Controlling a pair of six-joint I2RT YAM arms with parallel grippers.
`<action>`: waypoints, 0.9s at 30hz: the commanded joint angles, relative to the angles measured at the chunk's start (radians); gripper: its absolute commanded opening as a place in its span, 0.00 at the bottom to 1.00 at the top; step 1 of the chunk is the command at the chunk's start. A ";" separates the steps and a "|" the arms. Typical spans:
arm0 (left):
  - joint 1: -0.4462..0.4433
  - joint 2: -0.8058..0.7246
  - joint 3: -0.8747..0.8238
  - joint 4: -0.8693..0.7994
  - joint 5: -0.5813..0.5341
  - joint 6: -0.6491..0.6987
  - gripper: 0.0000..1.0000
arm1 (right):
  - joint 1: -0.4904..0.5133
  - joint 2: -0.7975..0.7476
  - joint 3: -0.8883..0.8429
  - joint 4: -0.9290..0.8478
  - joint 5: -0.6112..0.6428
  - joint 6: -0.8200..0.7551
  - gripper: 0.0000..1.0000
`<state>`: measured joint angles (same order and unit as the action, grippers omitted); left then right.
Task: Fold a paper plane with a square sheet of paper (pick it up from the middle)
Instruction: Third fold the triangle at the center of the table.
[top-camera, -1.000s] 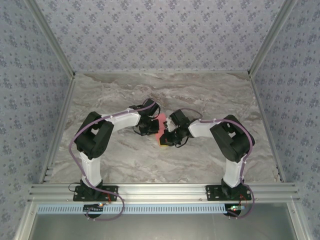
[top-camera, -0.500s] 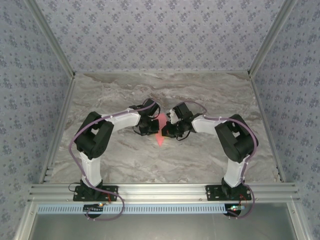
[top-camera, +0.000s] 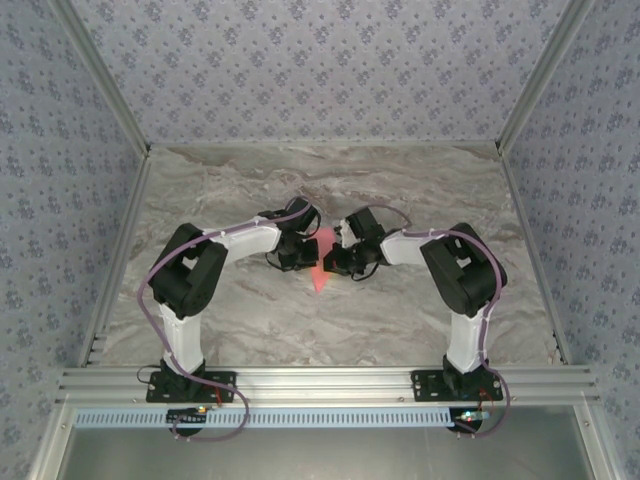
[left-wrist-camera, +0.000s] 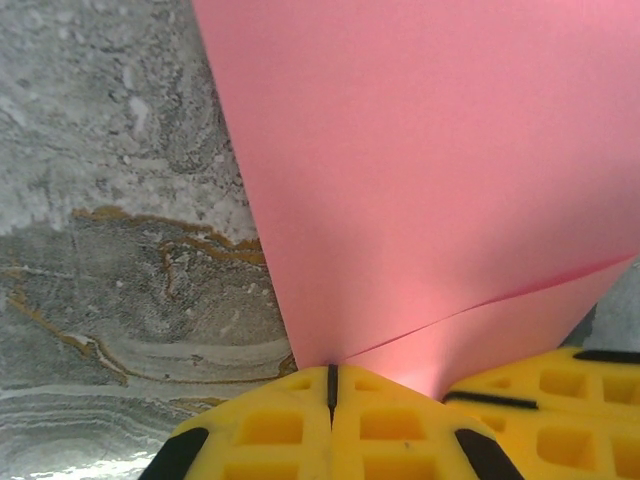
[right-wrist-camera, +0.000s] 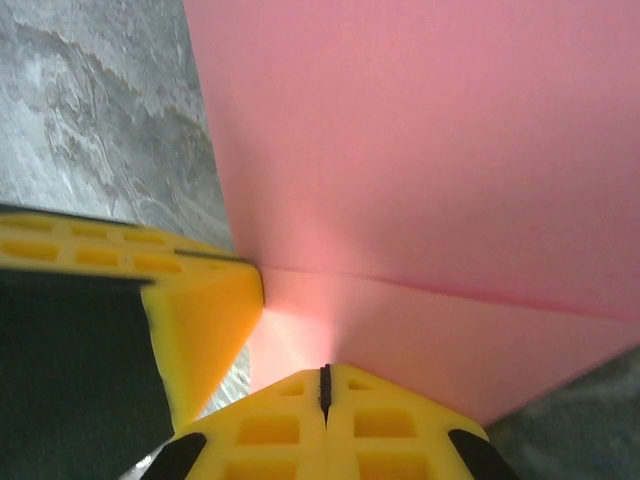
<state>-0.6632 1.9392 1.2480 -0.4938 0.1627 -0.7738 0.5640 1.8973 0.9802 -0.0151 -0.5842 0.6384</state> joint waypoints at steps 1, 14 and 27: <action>0.008 0.083 -0.041 -0.080 -0.125 0.046 0.00 | -0.006 -0.043 -0.044 -0.108 0.008 -0.001 0.00; 0.008 0.036 0.026 0.021 -0.082 0.373 0.00 | -0.075 0.032 0.087 -0.057 0.066 0.029 0.00; 0.009 -0.150 -0.024 0.072 -0.058 0.221 0.17 | -0.051 0.014 -0.008 -0.048 0.114 0.144 0.00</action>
<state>-0.6613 1.8992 1.2461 -0.4492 0.1150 -0.4675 0.4908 1.9182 1.0214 -0.0090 -0.5182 0.7208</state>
